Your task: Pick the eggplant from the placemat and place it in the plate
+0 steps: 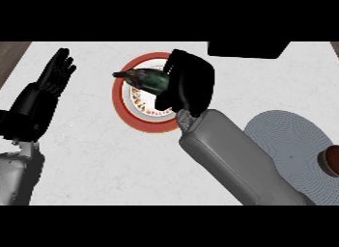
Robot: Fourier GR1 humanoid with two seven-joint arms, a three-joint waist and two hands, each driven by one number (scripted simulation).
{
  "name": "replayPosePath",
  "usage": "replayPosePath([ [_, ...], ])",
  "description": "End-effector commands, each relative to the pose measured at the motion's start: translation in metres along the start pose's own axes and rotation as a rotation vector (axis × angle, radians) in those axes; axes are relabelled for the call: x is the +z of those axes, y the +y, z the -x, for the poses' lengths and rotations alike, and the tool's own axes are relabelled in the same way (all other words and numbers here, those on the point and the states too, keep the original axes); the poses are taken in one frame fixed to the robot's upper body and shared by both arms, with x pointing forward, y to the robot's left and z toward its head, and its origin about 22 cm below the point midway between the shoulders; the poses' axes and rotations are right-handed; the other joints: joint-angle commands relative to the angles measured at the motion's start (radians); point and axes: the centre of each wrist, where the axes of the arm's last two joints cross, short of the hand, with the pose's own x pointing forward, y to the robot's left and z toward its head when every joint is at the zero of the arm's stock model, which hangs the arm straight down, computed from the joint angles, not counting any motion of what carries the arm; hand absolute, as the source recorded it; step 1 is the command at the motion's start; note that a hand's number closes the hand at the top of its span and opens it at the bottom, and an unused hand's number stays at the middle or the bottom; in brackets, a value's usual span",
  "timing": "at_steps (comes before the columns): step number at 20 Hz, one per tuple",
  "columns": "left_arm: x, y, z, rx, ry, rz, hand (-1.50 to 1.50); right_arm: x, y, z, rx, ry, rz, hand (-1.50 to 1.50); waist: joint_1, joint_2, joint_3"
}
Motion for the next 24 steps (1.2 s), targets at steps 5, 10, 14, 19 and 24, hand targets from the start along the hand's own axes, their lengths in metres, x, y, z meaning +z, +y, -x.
replayPosePath([
  [5, -0.009, -0.002, -0.007, -0.001, -0.016, 0.034, 0.0, -0.051, 0.034, 0.002, 0.013, 0.16, 0.012, 1.5, 0.023, 0.007, 0.0],
  [10, -0.015, -0.004, -0.007, -0.007, -0.02, 0.038, 0.0, -0.062, 0.052, 0.025, -0.042, 0.252, -0.005, 1.5, 0.053, 0.019, 0.0],
  [14, -0.017, -0.018, -0.007, 0.008, -0.033, 0.065, 0.0, -0.066, 0.063, 0.041, -0.086, 0.316, -0.016, -1.5, 0.064, 0.022, 0.001],
  [19, -0.024, -0.026, -0.017, -0.022, -0.056, 0.074, 0.0, -0.069, 0.058, 0.038, -0.24, 0.273, 0.0, -1.5, 0.092, 0.03, 0.003],
  [24, -0.026, -0.016, -0.017, 0.0, -0.035, 0.061, 0.0, -0.072, 0.056, 0.036, -0.369, 0.218, 0.138, -1.5, 0.063, 0.017, 0.002],
])
